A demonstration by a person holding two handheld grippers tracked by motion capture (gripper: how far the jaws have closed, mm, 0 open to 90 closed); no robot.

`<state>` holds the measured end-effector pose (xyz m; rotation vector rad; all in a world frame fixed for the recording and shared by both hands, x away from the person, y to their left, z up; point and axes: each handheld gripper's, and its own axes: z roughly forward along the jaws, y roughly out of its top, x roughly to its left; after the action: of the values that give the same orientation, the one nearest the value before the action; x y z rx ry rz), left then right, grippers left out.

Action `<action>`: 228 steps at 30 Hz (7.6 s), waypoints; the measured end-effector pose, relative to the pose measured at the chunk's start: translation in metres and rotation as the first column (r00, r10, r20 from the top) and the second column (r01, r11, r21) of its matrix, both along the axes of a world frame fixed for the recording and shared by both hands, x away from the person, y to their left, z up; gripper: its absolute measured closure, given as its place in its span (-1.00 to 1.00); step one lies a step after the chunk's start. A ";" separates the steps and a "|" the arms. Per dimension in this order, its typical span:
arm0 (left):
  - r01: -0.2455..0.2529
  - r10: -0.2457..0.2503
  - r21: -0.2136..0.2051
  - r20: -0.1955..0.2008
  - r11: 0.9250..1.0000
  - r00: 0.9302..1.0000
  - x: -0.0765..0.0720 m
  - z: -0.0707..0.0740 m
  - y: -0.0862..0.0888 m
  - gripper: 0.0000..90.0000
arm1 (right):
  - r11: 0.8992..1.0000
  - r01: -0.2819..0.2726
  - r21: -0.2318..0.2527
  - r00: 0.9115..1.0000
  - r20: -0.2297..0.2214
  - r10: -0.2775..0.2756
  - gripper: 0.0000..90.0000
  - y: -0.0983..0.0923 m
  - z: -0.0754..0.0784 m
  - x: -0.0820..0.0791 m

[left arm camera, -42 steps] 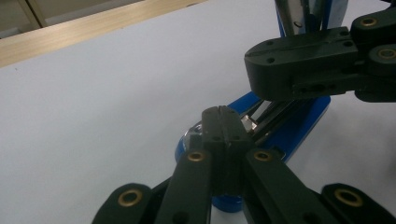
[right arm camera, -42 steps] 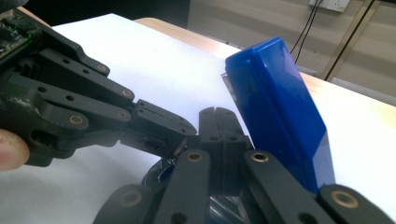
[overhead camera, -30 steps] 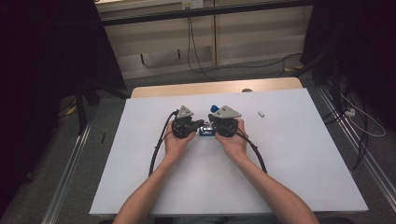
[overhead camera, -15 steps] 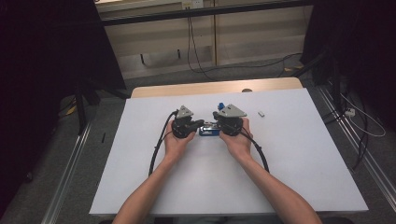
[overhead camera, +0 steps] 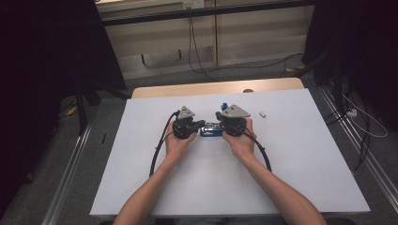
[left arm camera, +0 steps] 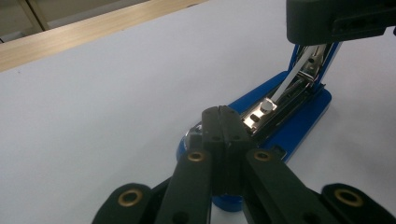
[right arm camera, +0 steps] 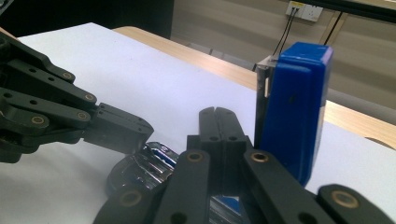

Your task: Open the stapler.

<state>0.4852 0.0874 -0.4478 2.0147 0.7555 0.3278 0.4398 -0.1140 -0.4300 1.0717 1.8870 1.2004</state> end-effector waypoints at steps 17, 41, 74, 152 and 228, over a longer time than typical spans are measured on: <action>-0.005 0.005 -0.001 0.000 1.000 1.000 -0.001 0.000 0.000 1.00 | 1.000 0.029 0.001 1.000 0.013 -0.029 1.00 -0.014 0.004 -0.004; -0.009 0.009 -0.003 -0.002 1.000 1.000 -0.001 0.000 0.000 1.00 | 0.998 0.065 0.021 0.998 -0.019 -0.064 1.00 -0.033 0.001 -0.007; -0.011 0.011 -0.007 -0.008 1.000 1.000 -0.001 0.000 0.000 1.00 | 0.995 0.098 -0.002 0.994 -0.052 -0.098 1.00 -0.073 -0.004 -0.016; -0.002 0.003 -0.041 0.013 0.999 1.000 -0.002 0.005 0.001 0.98 | 0.990 0.115 0.081 0.989 -0.103 -0.107 1.00 -0.103 -0.014 -0.021; -0.168 0.174 -0.080 0.076 0.983 0.982 -0.118 0.026 0.110 -0.90 | 0.983 0.115 0.145 0.990 -0.100 -0.102 -0.89 -0.110 -0.009 -0.021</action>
<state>0.3674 0.1978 -0.4219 1.8597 0.8778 0.4739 0.4185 -0.2241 -0.4394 1.3149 1.8035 1.2655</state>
